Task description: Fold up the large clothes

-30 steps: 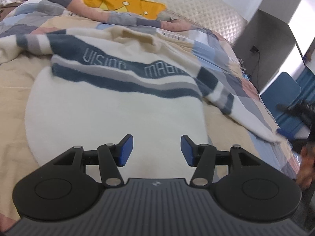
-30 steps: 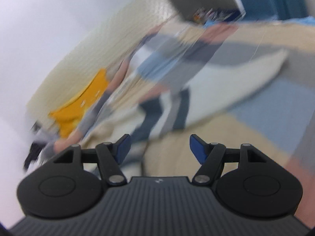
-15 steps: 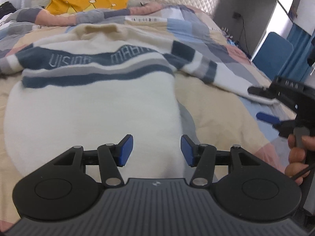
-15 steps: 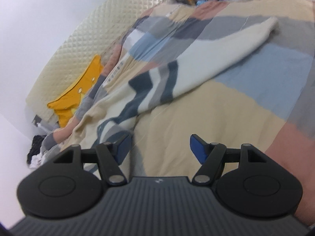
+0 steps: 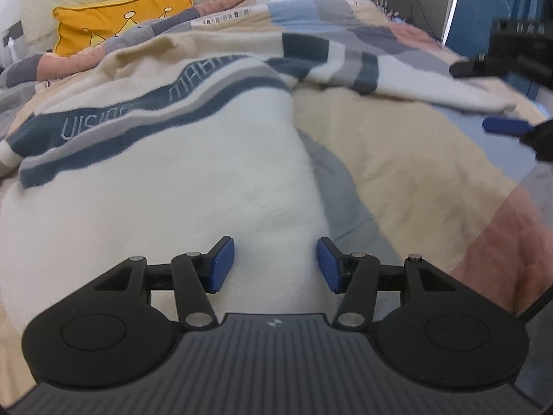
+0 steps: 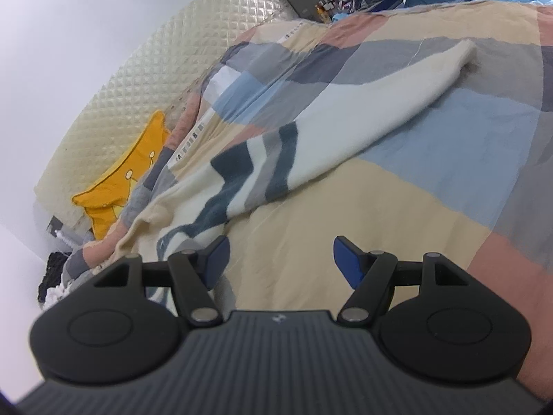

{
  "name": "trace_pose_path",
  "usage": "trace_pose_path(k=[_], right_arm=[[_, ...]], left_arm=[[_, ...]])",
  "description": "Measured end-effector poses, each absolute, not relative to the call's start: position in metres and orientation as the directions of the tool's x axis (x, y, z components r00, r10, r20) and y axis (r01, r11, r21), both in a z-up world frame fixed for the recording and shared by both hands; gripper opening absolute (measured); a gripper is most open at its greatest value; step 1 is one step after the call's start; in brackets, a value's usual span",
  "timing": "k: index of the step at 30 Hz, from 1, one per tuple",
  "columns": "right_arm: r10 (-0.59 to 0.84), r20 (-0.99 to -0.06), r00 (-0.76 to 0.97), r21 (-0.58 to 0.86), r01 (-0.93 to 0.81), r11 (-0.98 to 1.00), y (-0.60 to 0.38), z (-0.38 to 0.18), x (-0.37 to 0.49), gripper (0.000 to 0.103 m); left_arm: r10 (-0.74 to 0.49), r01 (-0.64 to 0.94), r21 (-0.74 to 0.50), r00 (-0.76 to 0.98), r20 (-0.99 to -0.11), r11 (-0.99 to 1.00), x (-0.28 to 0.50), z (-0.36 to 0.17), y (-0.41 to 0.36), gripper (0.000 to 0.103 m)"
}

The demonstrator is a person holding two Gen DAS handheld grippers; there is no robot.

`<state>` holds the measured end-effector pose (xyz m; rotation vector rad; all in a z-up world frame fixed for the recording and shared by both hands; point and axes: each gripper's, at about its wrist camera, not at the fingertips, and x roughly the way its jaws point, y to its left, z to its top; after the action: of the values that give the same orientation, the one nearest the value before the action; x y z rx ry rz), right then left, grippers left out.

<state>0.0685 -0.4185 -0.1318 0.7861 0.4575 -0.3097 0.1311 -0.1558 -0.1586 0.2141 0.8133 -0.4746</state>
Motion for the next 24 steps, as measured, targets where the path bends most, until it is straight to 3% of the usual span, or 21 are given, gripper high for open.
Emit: trace_pose_path(k=[4, 8, 18, 24], right_arm=[[-0.091, -0.513, 0.853, 0.592, 0.428, 0.683, -0.415, -0.133, 0.072, 0.07], [-0.069, -0.519, 0.852, 0.594, 0.418, 0.688, -0.414, -0.134, 0.073, 0.07], [0.094, -0.491, 0.866, 0.632, 0.281, 0.722, -0.389, -0.136, 0.081, 0.07], [0.259, -0.427, 0.866, 0.693, 0.13, 0.709, -0.368, -0.138, 0.09, 0.07]], left_arm=[[-0.305, 0.491, 0.039, 0.598, -0.741, 0.87, 0.134, -0.17, -0.16, 0.052], [-0.303, 0.489, 0.051, 0.616, -0.727, 0.871, 0.134, -0.167, -0.155, 0.019], [-0.433, 0.331, -0.284, 0.601, -0.672, 0.9, 0.175, -0.117, -0.07, 0.013], [-0.441, 0.184, -0.429, 0.63, -0.64, 0.885, 0.213, -0.107, 0.002, 0.013]])
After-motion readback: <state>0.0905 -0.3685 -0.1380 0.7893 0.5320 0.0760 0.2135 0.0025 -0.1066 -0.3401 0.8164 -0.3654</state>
